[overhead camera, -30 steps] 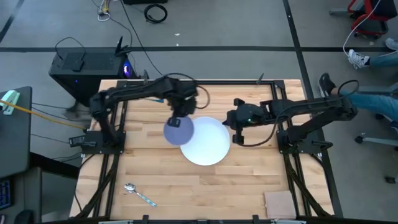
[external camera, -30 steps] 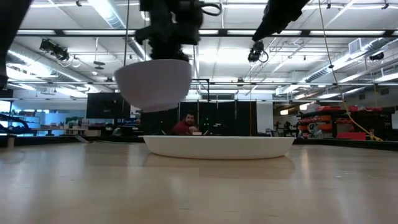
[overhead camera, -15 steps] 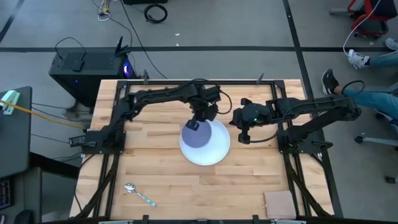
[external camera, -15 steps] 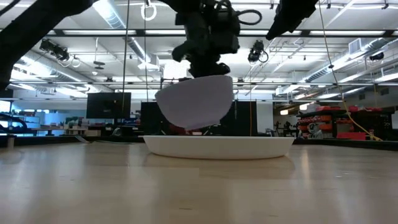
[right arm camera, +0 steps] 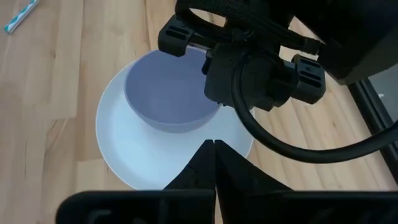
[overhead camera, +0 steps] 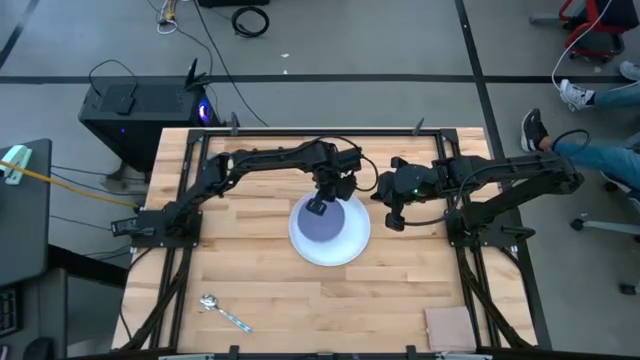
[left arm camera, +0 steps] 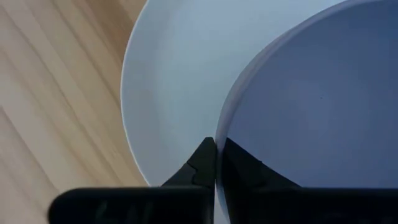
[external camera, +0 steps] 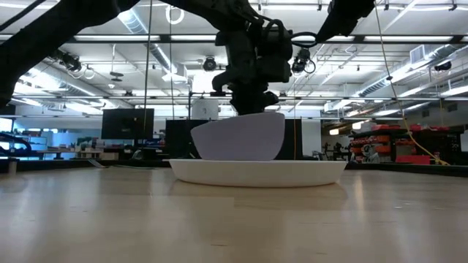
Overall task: Set table place
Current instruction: Put the bowl on the plate, then put the spoon into the bowl
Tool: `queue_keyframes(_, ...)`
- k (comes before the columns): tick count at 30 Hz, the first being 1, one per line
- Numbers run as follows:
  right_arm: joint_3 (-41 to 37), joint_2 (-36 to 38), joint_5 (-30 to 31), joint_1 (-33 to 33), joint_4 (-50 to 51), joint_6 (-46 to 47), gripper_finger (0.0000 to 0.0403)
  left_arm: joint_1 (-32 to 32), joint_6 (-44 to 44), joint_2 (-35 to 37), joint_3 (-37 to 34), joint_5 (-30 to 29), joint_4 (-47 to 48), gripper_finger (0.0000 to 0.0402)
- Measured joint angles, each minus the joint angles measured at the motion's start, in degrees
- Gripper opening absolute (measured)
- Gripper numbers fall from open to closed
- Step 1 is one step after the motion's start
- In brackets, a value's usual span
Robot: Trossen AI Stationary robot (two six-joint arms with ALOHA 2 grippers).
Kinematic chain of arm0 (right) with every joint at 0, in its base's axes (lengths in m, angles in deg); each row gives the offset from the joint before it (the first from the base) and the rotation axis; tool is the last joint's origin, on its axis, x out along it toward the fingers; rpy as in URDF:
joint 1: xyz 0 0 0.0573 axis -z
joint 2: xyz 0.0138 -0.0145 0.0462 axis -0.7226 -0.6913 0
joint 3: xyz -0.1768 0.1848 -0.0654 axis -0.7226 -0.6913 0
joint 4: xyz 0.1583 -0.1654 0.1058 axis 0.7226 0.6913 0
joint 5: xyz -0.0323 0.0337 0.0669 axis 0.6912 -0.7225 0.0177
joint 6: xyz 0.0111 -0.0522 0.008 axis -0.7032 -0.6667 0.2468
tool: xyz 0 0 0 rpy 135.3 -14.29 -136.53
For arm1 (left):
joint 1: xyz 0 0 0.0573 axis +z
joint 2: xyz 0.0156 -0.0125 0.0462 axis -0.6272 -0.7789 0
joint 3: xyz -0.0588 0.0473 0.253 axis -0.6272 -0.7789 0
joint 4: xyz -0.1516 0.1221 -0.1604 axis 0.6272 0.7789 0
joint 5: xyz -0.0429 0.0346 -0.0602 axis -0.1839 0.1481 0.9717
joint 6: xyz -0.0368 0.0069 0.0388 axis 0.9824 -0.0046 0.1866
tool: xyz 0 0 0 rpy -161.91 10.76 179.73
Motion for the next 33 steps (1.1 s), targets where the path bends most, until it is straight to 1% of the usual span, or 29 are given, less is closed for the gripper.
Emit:
queue_keyframes(7,0.00,0.00,0.00,0.00,0.09,0.14,0.0003,-1.05,0.38,-0.02,0.00,-0.21,-1.30,0.0105)
queue_keyframes(10,0.00,0.00,-0.12,0.00,0.19,0.14,0.0005,-1.68,0.40,-0.02,0.00,-0.41,-1.40,0.0127)
queue_keyframes(13,0.00,0.00,-0.22,-0.02,0.31,0.14,0.0005,-2.13,1.72,-0.02,0.08,-2.36,-1.35,0.0140)
queue_keyframes(18,0.00,0.00,0.04,0.02,0.22,0.15,0.0004,-2.16,5.30,-0.04,3.41,-3.83,1.91,0.0147)
queue_keyframes(22,0.00,0.00,0.04,0.00,0.21,0.26,0.0006,-2.15,5.79,-0.03,8.75,-3.86,7.86,0.0142)
queue_keyframes(28,0.00,0.00,0.04,0.02,0.20,0.34,0.0006,-0.99,10.19,0.04,16.19,-3.79,17.06,0.0133)
queue_keyframes(30,0.00,0.00,0.04,0.02,0.22,0.34,0.0005,-0.40,11.78,0.18,16.82,-3.80,19.43,0.0133)
queue_keyframes(33,0.00,0.00,0.04,0.02,0.40,0.34,0.0005,0.51,14.16,1.93,14.20,-3.71,21.69,0.0136)
